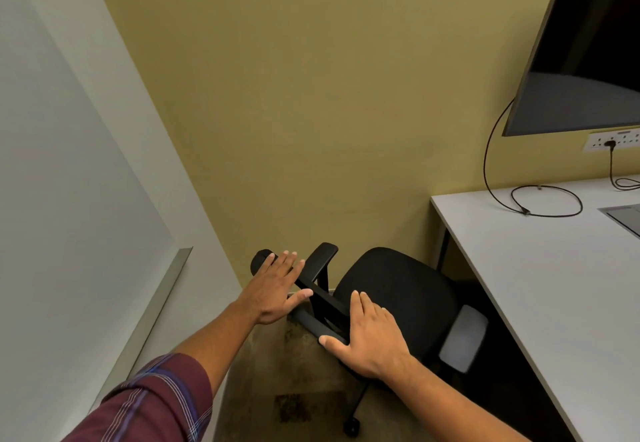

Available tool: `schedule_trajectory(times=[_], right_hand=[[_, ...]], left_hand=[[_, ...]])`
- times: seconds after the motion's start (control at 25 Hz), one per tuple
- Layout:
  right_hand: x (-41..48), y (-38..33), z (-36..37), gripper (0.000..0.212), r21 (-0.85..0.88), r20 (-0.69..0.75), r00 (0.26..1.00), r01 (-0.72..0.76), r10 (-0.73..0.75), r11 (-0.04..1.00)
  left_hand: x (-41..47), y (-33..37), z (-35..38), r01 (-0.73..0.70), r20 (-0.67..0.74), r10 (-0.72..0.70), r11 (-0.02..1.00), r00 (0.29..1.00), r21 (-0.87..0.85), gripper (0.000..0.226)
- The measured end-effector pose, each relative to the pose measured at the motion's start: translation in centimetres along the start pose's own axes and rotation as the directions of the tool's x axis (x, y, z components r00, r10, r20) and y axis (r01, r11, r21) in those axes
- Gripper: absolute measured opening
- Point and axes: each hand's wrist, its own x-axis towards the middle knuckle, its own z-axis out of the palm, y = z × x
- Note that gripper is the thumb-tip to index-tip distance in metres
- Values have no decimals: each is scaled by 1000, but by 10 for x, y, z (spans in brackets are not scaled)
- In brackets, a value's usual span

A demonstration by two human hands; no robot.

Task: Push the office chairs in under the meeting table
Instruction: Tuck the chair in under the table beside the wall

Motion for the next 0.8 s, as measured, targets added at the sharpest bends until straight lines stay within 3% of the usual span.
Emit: schedule_trajectory(times=[0.16,0.28,0.6,0.8], right_hand=[[10,-6,17,136,-59,119,988,-94,100,994],[11,-1,26,140,-78,107,974,-191,199,978],[-10,9,27,89,-45,25,981,-190,192,981],[-22,9,17,80,-29,-18,978,-209,208,978]], left_hand=[[14,-27,18,-95,63,98,995,993,-41,92],[26,-39,31,-176,-2,176,984,984,-35,90],[46,-39,55,-356,-228,328,930,917,-94,84],[53,-34,61,-416,-329,369,906,869,-83,76]])
